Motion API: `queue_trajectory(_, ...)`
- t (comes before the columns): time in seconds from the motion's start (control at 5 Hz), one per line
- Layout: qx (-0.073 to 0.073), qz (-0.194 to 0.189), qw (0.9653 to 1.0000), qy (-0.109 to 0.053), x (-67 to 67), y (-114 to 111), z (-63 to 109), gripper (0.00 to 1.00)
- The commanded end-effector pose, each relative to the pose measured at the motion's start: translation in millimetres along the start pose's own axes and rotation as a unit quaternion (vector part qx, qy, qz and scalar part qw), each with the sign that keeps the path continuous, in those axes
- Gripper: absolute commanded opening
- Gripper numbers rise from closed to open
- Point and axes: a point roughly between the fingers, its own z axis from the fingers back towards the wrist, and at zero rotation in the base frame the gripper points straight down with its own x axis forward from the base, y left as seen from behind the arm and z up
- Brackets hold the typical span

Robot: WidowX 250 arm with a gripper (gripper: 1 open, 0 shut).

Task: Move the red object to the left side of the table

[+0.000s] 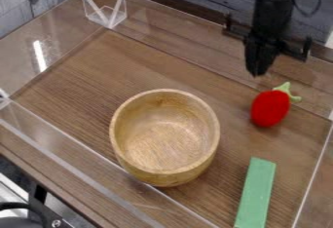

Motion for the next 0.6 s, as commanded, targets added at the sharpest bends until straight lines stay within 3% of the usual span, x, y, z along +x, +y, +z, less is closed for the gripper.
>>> queue_trajectory(0.0, -0.009, -0.01, 0.9995, -0.028, 6.6, -8.3, 5.0, 1.0)
queue_trajectory(0.4, -0.014, -0.021, 0.9997, -0.003, 0.5, -18.1, -25.1, 1.0)
